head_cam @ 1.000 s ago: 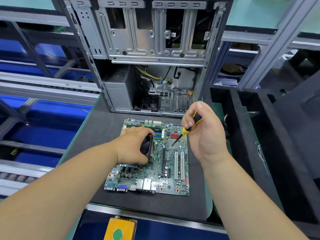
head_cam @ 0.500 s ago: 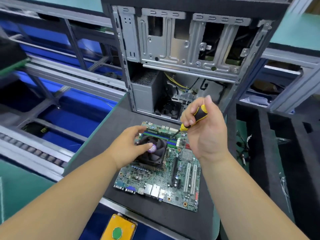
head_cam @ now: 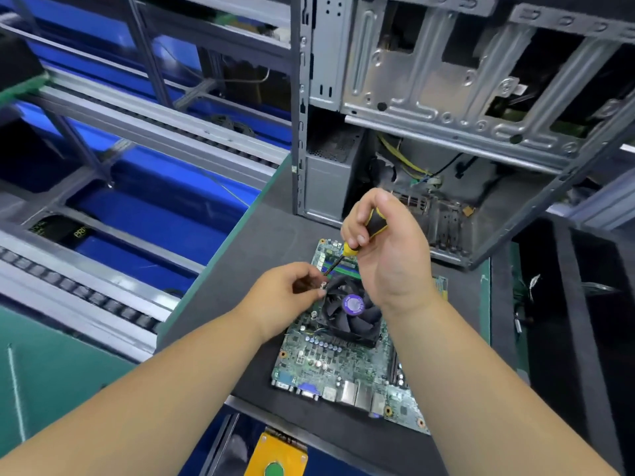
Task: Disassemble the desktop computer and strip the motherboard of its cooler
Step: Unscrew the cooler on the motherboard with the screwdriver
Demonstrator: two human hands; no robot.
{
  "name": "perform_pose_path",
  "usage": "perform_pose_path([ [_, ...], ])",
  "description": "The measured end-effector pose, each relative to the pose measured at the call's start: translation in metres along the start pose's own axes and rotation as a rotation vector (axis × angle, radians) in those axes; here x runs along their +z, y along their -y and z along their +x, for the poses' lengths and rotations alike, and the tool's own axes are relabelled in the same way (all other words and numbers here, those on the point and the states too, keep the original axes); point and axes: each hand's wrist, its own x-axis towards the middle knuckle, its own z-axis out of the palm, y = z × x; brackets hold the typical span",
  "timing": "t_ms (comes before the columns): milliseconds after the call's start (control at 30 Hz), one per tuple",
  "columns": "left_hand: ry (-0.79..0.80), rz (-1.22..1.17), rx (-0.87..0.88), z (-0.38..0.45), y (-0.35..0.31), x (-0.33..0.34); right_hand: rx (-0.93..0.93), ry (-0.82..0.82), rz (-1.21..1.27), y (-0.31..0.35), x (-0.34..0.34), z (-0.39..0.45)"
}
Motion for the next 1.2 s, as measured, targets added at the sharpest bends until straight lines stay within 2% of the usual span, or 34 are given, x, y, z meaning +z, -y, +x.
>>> perform_pose_path([
  [300,-0.013,-0.021,0.093,0.006,0.011,0.002,0.004,-0.024,-0.186,-0.020,0.002,0.000],
  [567,-0.060,-0.011,0.178,0.013,0.018,0.007,0.002,0.030,-0.297,-0.020,0.003,-0.002],
  [767,-0.036,-0.057,0.175,0.011,0.023,0.008,0.046,0.097,-0.294,-0.013,-0.002,-0.003],
  [933,-0.050,-0.018,0.187,0.011,0.022,0.008,0.017,0.045,-0.390,-0.016,-0.002,-0.006],
  [1200,-0.080,0.036,0.193,0.011,0.024,0.010,-0.078,-0.081,-0.207,-0.029,0.008,-0.003],
])
